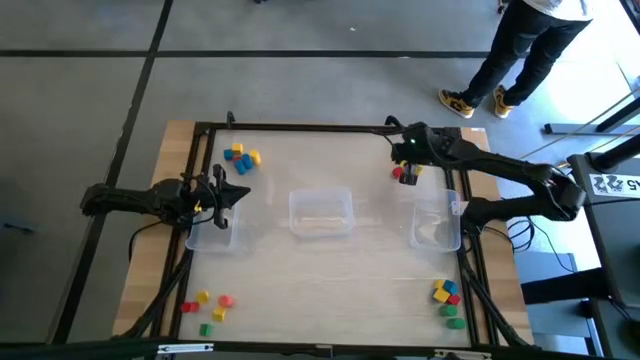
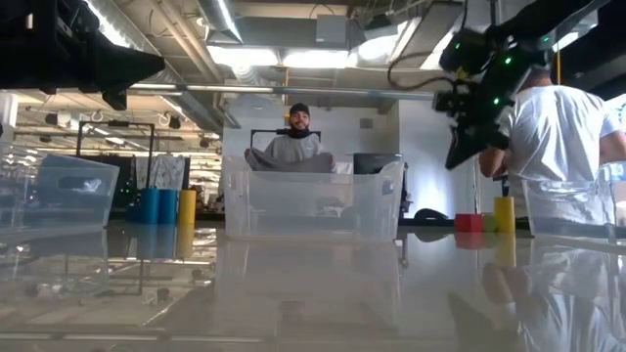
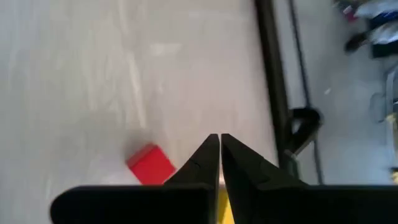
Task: Sort blocks by size
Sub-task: Put the red cube block into the right transparent bin
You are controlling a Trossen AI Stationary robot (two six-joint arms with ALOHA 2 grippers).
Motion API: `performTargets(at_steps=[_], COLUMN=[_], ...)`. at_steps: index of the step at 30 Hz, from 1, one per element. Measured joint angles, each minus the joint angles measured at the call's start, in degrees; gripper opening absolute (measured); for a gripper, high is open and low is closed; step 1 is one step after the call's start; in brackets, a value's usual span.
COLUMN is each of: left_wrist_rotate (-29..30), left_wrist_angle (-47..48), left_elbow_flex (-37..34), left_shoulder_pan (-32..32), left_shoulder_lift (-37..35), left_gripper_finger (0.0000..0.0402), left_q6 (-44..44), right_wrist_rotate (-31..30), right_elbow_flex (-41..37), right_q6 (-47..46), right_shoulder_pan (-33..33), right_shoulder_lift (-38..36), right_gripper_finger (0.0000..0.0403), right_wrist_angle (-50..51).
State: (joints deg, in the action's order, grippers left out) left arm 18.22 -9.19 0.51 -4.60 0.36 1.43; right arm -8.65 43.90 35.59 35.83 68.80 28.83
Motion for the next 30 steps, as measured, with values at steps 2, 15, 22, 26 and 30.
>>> performTargets(at_steps=[2, 15, 22, 26, 30], left_wrist_rotate=[0.0, 0.0, 0.0, 0.0, 0.0], left_wrist_angle=[0.0, 0.0, 0.1, 0.9, 1.6], left_elbow_flex=[0.0, 0.0, 0.0, 0.0, 0.0], left_shoulder_pan=[0.0, 0.0, 0.0, 0.0, 0.0], left_shoulder_lift=[0.0, 0.0, 0.0, 0.0, 0.0], left_gripper_finger=[0.0005, 0.0005, 0.0005, 0.0005, 0.0005], left_q6=[0.0, -0.3, -0.3, -0.3, -0.3], right_wrist_rotate=[1.4, 5.7, 5.7, 5.1, 3.3], right_elbow_flex=[0.6, 1.6, 1.6, 1.6, 1.6], right_q6=[-0.9, -5.8, -8.7, -8.7, -8.4], right_shoulder_pan=[0.5, 1.0, 1.0, 1.0, 1.0], right_shoulder_lift=[2.3, 9.2, 12.9, 13.9, 13.9], right_gripper_finger=[0.0024, 0.0174, 0.0202, 0.0199, 0.0198], right_wrist_angle=[1.1, 5.8, 6.1, 6.1, 6.5])
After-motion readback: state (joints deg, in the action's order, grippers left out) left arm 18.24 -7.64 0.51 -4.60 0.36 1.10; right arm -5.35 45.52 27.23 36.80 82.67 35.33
